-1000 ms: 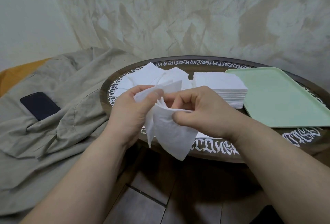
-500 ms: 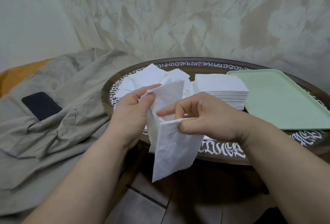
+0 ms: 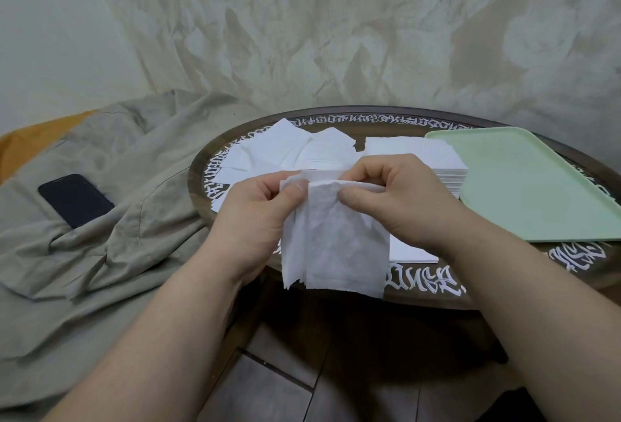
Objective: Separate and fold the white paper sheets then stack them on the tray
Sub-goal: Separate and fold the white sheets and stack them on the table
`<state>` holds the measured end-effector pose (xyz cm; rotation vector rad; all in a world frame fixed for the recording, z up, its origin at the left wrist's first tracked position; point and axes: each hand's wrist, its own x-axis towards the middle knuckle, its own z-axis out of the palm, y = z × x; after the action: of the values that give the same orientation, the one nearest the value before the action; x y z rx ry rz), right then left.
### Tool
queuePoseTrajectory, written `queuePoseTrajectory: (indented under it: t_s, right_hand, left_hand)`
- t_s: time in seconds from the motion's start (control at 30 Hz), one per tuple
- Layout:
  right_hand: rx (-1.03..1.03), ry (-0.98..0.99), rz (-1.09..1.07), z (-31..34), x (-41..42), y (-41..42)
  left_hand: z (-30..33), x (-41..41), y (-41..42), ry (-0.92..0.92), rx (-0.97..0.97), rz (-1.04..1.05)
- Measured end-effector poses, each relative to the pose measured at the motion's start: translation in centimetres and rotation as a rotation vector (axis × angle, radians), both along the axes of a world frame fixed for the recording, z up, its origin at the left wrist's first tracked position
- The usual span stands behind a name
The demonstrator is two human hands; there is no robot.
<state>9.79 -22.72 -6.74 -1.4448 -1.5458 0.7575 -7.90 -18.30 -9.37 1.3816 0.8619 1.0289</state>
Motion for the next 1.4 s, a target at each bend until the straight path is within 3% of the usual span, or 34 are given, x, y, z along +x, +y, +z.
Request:
queuePoseTrajectory:
  t_s: [0.13,0.9,1.1,1.3,1.4]
  right_hand:
    - [-0.046,0.143,0.038,0.5,0.1,-0.3]
    - [-0.037,0.157,-0.012,0.0,0.1,0.2]
    - [-0.039,0.154,-0.027,0.0,0.0,0.3]
    - [-0.017,0.098,-0.055,-0.3,-0.2,0.4]
    - [0.057,-0.036,-0.162,-0.5,0.1,0.9]
  left_hand:
    - [0.3,0.1,-0.2,0.003,-0.020,0.019]
    - [0.4,0.6,-0.8,-0.181,-0.144,-0.108]
    - [0.3,0.5,-0.8,-0.132,-0.092,-0.116]
    - [0.1,0.7,-0.8,-0.060,-0.017,-0.027]
    - [0.2,0.5,-0.6,-0.042,0.003,0.021]
